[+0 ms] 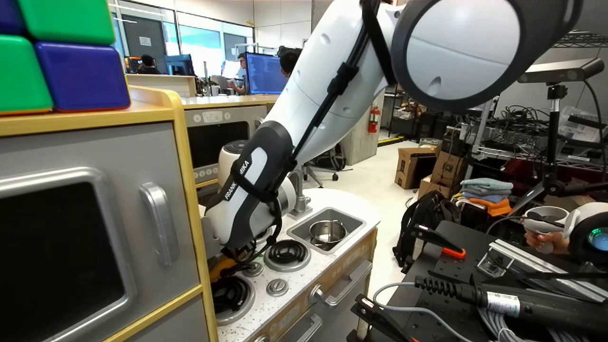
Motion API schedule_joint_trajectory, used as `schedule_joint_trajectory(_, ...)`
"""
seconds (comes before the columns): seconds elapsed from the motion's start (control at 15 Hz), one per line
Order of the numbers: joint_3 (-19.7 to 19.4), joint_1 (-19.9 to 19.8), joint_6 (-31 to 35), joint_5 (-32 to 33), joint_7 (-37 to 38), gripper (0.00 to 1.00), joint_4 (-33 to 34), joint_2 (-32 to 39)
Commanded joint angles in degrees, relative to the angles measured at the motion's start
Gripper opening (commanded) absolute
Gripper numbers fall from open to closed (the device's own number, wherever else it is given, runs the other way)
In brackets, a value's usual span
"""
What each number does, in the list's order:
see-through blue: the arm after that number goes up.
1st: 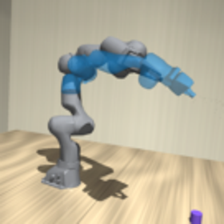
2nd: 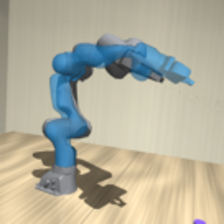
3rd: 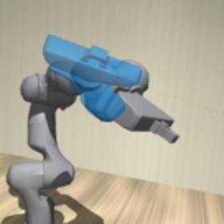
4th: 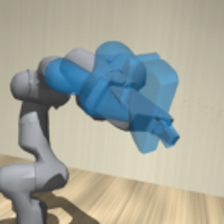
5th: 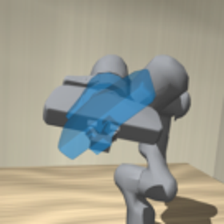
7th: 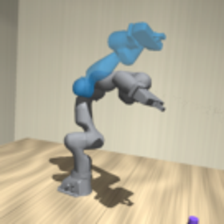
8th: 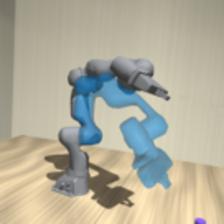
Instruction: Put the carrot plush toy in the pot
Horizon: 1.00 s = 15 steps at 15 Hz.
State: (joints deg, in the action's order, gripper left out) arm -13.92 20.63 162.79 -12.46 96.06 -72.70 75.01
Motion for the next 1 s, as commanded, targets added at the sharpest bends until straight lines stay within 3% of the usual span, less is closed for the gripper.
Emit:
schedule_joint_trajectory(0.0, 1.6, -1.88, -1.51, 0.95, 1.26, 0.12, 3.37, 1.76)
schedule_joint_trajectory(0.13, 2.07, -2.38, -0.97, 0.94, 0.88, 0.02, 2.74, 1.44)
schedule_joint_trajectory(0.47, 3.25, -4.31, 2.85, 0.38, -5.56, 0.03, -5.55, -4.97)
schedule_joint_trajectory(0.73, 1.48, -7.08, 7.39, 0.84, -10.46, 0.03, -16.07, -12.68)
schedule_joint_trajectory(0.93, -2.61, -7.84, 9.0, 0.41, -11.96, 0.03, -22.31, -16.37)
